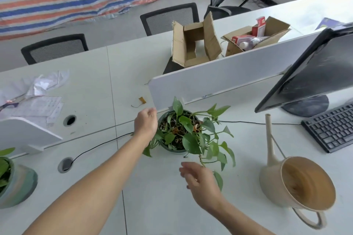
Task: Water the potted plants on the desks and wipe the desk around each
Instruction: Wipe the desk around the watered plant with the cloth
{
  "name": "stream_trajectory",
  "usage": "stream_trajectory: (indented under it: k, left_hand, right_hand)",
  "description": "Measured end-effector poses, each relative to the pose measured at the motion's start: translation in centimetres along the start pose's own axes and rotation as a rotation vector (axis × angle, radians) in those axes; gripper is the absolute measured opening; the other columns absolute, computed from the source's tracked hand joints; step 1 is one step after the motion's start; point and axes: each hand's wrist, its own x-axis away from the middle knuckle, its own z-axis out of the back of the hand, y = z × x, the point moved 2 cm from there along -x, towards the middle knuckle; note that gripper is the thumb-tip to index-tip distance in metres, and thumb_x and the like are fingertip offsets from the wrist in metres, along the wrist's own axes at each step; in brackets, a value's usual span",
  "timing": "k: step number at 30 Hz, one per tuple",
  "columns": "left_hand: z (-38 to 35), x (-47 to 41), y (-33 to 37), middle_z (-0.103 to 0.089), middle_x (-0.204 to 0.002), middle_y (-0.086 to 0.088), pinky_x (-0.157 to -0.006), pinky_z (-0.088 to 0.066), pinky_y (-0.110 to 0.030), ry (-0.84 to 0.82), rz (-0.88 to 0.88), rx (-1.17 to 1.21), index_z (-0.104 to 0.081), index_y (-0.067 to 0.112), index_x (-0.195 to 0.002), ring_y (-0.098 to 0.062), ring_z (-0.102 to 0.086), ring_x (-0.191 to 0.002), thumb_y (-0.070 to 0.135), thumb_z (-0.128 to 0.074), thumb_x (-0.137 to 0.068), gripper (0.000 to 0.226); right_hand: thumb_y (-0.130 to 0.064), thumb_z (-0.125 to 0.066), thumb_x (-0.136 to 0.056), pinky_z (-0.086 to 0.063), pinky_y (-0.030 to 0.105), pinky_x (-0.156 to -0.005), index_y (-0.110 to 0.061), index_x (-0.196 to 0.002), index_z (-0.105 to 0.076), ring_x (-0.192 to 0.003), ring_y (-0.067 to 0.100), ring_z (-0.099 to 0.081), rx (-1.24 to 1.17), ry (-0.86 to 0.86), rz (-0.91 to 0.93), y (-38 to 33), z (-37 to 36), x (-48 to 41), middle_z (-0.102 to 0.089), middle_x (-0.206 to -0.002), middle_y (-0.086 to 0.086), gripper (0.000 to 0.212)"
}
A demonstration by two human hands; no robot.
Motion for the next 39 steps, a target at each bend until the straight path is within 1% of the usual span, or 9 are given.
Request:
stream_trajectory:
  k: [4,8,12,16,22,26,32,36,39]
  left_hand:
    - [1.9,4.3,-2.6,-0.059,-0.077,0.005,-0.068,-0.041,-0.028,0.271,0.050,0.074,-0.064,0.010,-0.087,-0.021,-0.057,-0.079,0.013,-0.040,-0.097,0.026]
    - [0.4,8.0,-5.0,-0.063,-0.074,-0.007,-0.054,-0.035,-0.026,0.062,0.203,0.165,-0.060,0.008,-0.083,-0.019,-0.052,-0.065,0.014,-0.040,-0.098,0.026]
    - [-1.8,8.4,-4.5,-0.067,-0.101,-0.019,-0.078,-0.049,-0.039,-0.198,0.527,0.504,-0.054,0.010,-0.105,-0.029,-0.062,-0.092,0.025,-0.034,-0.103,0.025]
    - [-1.6,7.5,-3.9,-0.066,-0.099,-0.027,-0.077,-0.052,-0.041,-0.186,0.632,0.730,-0.051,0.006,-0.121,-0.037,-0.063,-0.091,0.030,-0.032,-0.103,0.036]
    - [-0.1,6.0,-3.5,-0.066,-0.093,-0.023,-0.083,-0.052,-0.043,-0.155,0.604,0.765,-0.052,0.012,-0.095,-0.035,-0.063,-0.091,0.042,-0.029,-0.103,0.039]
    - [0.8,4.0,-2.8,-0.068,-0.094,-0.019,-0.068,-0.054,-0.036,-0.149,0.540,0.720,-0.052,0.008,-0.119,-0.029,-0.065,-0.082,0.048,-0.026,-0.103,0.051]
    - [1.6,0.8,-2.8,-0.045,-0.145,-0.020,-0.111,-0.033,-0.054,-0.373,0.476,0.562,-0.032,0.010,-0.147,-0.037,-0.046,-0.130,0.067,-0.018,-0.095,0.078]
    - [4.1,1.4,-3.9,-0.063,-0.112,-0.016,-0.097,-0.049,-0.039,-0.196,0.303,0.434,-0.051,0.003,-0.130,-0.027,-0.061,-0.102,0.046,-0.029,-0.102,0.056]
    - [7.3,3.3,-6.7,-0.066,-0.080,-0.012,-0.061,-0.057,-0.029,0.080,0.212,0.348,-0.065,0.001,-0.105,-0.023,-0.063,-0.066,0.020,-0.045,-0.099,0.028]
  right_hand:
    - [-0.007,-0.059,-0.094,-0.059,0.032,-0.061,-0.022,-0.094,-0.074,-0.069,0.011,-0.074,-0.147,0.204,0.284,-7.7,5.7,1.1,-0.077,-0.075,-0.003,0.022]
    - [-0.021,-0.057,-0.095,-0.058,0.038,-0.084,-0.019,-0.110,-0.074,-0.090,0.018,-0.071,0.155,0.413,0.314,-11.9,10.1,-8.6,-0.077,-0.096,-0.002,0.022]
    - [-0.043,-0.049,-0.099,-0.051,0.041,-0.098,-0.008,-0.129,-0.063,-0.109,0.028,-0.064,0.527,0.041,0.015,-9.6,8.9,-18.2,-0.067,-0.127,0.012,0.049]
    - [-0.063,-0.043,-0.095,-0.038,0.048,-0.112,-0.003,-0.142,-0.051,-0.129,0.033,-0.052,0.365,-0.153,-0.089,-7.1,7.9,-19.0,-0.052,-0.146,0.016,0.076]
    - [-0.062,-0.036,-0.099,-0.048,0.050,-0.102,0.004,-0.126,-0.060,-0.104,0.032,-0.066,0.278,-0.104,-0.141,-5.5,8.3,-16.0,-0.067,-0.120,0.020,0.076]
    - [-0.057,-0.037,-0.102,-0.051,0.034,-0.080,0.003,-0.107,-0.069,-0.079,0.024,-0.072,0.210,-0.138,-0.174,-4.8,7.8,-13.2,-0.077,-0.093,0.017,0.068]
    - [-0.049,-0.040,-0.104,-0.050,0.039,-0.087,-0.005,-0.104,-0.071,-0.087,0.023,-0.074,-0.004,-0.156,-0.203,-2.9,6.2,-10.3,-0.079,-0.092,0.010,0.054]
    - [-0.037,-0.046,-0.103,-0.051,0.039,-0.078,0.000,-0.095,-0.071,-0.079,0.025,-0.067,-0.148,0.067,-0.175,-1.0,4.7,-8.5,-0.074,-0.091,0.014,0.044]
    - [-0.025,-0.043,-0.101,-0.044,0.038,-0.066,-0.001,-0.078,-0.064,-0.074,0.031,-0.059,0.169,0.329,-0.062,1.6,2.8,-5.3,-0.067,-0.080,0.019,0.039]
